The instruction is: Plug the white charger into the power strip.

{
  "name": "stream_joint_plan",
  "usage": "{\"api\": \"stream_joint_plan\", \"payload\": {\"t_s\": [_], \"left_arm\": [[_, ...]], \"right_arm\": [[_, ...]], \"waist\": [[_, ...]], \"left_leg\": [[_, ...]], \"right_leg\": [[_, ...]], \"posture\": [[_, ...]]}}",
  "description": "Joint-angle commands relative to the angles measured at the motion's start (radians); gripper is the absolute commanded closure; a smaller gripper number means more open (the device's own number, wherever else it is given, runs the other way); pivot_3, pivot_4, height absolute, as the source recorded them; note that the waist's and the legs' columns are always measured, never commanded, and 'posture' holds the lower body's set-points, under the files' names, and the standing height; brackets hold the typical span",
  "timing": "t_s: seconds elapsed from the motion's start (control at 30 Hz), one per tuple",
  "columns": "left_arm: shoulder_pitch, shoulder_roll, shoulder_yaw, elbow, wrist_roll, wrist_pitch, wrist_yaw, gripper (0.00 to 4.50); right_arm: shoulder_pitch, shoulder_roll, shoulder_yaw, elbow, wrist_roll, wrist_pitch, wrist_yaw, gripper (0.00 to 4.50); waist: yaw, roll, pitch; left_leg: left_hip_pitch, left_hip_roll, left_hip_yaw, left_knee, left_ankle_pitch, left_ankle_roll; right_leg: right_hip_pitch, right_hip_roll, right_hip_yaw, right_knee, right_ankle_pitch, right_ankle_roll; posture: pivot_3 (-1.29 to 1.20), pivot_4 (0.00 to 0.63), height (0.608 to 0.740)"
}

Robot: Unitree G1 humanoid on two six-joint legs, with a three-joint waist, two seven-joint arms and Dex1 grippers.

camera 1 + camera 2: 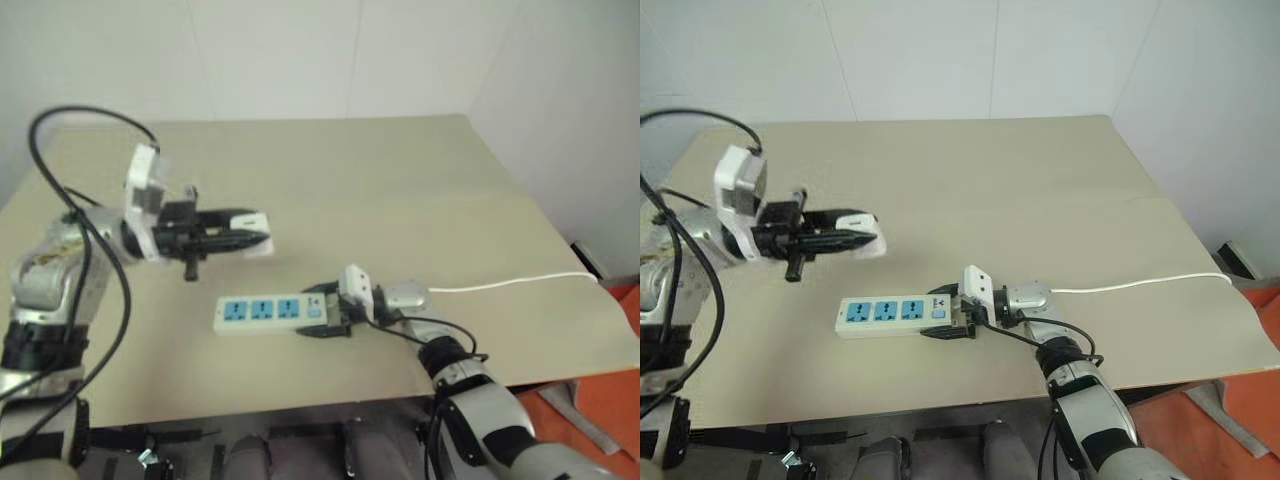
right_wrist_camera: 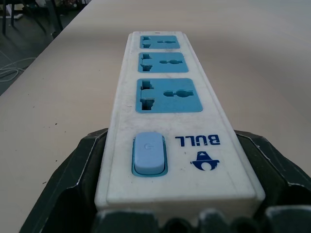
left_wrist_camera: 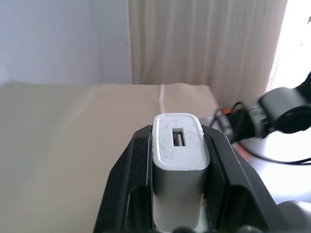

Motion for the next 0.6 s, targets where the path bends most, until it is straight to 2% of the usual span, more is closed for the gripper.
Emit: {"api": "stream_joint_plan", "payload": {"t_s": [0.03,0.13,0.27,0.6], "left_arm": [[0.068,-0.054,0.004,-0.095,0.026,-0.015,0.062,3.48],[0.126,-0.126,-0.011,-0.117,0.093,-0.095,0.089,3.48],[0.158,-0.162,-0.038,-0.115,0.147,-0.141,0.063,3.48],[0.119,-0.156,-0.095,-0.009,0.264,-0.217,-0.048,3.48]], "right_arm": [[0.024,0.002,0.040,0.029,-0.039,-0.003,0.013,1.07],[0.030,-0.003,0.042,0.020,-0.038,-0.003,0.021,1.07],[0.029,-0.006,0.043,0.018,-0.040,-0.004,0.020,1.07],[0.026,-0.002,0.047,0.023,-0.043,-0.007,0.012,1.07]], "waist": [[0.000,0.000,0.000],[0.000,0.000,0.000],[0.000,0.000,0.000],[-0.001,0.000,0.000]], "left_leg": [[0.000,0.000,0.000,0.000,0.000,0.000],[0.000,0.000,0.000,0.000,0.000,0.000],[0.000,0.000,0.000,-0.001,0.000,0.000],[0.000,-0.001,0.000,-0.001,0.000,0.000]], "right_leg": [[0.000,0.000,0.000,0.000,0.000,0.000],[0.000,0.000,0.000,-0.001,0.001,-0.001],[0.000,0.000,0.000,-0.001,0.001,-0.002],[0.000,0.000,0.000,-0.002,0.001,-0.001]], "posture": [[0.00,0.150,0.740],[0.00,0.150,0.740],[0.00,0.150,0.740],[0.00,0.150,0.740]]}}
